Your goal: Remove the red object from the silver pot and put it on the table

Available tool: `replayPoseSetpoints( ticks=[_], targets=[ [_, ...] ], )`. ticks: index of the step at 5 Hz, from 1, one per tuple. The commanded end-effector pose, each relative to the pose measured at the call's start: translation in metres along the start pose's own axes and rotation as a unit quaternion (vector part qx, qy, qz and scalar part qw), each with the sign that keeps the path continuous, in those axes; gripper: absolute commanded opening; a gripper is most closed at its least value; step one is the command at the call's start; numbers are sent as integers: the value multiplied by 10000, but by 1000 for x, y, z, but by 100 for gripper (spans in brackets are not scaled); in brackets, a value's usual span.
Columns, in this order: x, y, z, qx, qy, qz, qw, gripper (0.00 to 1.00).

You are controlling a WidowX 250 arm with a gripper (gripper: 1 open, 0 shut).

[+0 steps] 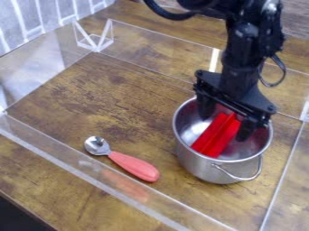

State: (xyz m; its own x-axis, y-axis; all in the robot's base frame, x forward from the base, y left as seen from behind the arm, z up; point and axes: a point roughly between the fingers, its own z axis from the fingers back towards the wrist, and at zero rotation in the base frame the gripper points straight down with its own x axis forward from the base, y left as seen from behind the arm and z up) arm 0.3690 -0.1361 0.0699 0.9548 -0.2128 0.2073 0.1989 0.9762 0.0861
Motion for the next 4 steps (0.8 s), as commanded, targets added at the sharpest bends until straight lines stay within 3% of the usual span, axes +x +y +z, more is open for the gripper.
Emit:
replayPoseSetpoints(
  ticks=[1,2,3,4],
  targets=[
    [7,-4,12,-34,-186,55,9998,100],
    [4,3,5,-29,-175,119,9998,0],
    [2,10,7,12,-184,144,9997,0],
    [5,22,29,104,-298,193,9993,0]
  ],
)
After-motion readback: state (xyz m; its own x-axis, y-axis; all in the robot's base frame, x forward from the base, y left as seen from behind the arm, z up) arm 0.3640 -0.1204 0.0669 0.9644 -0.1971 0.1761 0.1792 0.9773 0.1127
